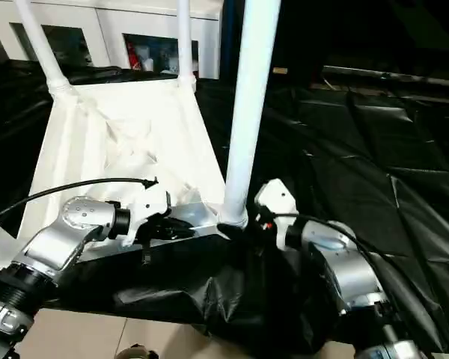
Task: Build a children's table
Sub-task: Rotate leg to tighten
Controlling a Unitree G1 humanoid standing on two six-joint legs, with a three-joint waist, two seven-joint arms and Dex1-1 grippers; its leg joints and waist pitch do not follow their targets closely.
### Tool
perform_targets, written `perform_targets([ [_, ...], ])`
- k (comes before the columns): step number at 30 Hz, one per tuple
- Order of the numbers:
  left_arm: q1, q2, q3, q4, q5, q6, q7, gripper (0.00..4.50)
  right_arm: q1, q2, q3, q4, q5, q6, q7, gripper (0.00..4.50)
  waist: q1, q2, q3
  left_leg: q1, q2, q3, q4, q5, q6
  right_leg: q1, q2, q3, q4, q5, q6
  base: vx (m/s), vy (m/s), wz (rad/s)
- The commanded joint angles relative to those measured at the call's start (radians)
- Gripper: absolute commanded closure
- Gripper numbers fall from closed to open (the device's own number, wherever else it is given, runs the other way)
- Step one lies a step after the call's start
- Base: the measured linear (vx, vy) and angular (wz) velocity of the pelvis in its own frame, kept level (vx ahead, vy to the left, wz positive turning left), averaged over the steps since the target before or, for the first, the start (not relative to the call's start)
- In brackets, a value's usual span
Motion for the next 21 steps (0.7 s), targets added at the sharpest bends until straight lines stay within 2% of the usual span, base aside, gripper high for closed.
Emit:
perform_targets([
  [1, 0.021, -0.006, -0.016, 0.035, 0.012, -0.009, -0.003, 4.42, -0.01, 0.002, -0.016, 0.015, 0.008, -0.008, 0.008, 0.0, -0.004, -0.014, -0.049, 0.013, 0.017, 0.004, -0.071, -0.122, 0.044, 0.034, -0.058, 0.029, -0.08, 0.005, -0.209, 0.0, 0.0, 0.0],
  [2, 0.021, -0.006, -0.016, 0.035, 0.012, -0.009, -0.003, 4.42, -0.01, 0.002, -0.016, 0.015, 0.008, -0.008, 0.008, 0.0, -0.003, -0.014, -0.049, 0.013, 0.018, 0.004, -0.072, -0.129, 0.041, 0.034, -0.057, 0.029, -0.08, -0.003, -0.207, 0.0, 0.0, 0.0],
  [3, 0.02, -0.004, -0.016, 0.036, 0.015, -0.012, 0.0, 4.47, -0.013, -0.002, -0.012, 0.021, 0.004, -0.008, 0.014, 0.19, -0.003, -0.015, -0.05, 0.013, 0.017, 0.003, -0.072, -0.127, 0.039, 0.035, -0.057, 0.029, -0.08, 0.0, -0.207, 0.0, 0.0, 0.0],
  [6, 0.017, -0.003, -0.015, 0.04, 0.018, -0.015, -0.001, 4.47, -0.015, -0.005, -0.011, 0.03, 0.002, -0.013, 0.022, 0.19, -0.003, -0.015, -0.049, 0.011, 0.016, 0.003, -0.072, -0.126, 0.038, 0.036, -0.058, 0.03, -0.08, 0.001, -0.203, 0.0, 0.0, 0.0],
  [7, 0.016, -0.003, -0.014, 0.043, 0.02, -0.017, -0.001, 4.5, -0.016, -0.004, -0.011, 0.034, 0.004, -0.012, 0.027, 0.47, -0.002, -0.015, -0.049, 0.013, 0.017, 0.003, -0.073, -0.133, 0.036, 0.034, -0.058, 0.03, -0.082, -0.008, -0.204, 0.0, 0.0, 0.0],
  [21, 0.014, -0.002, -0.004, 0.049, 0.022, -0.021, -0.013, 4.5, -0.024, 0.0, -0.003, 0.063, -0.005, -0.028, 0.043, 1.57, -0.002, -0.014, -0.053, 0.013, 0.017, 0.003, -0.073, -0.132, 0.033, 0.036, -0.058, 0.03, -0.081, -0.007, -0.208, 0.0, 0.0, 0.0],
])
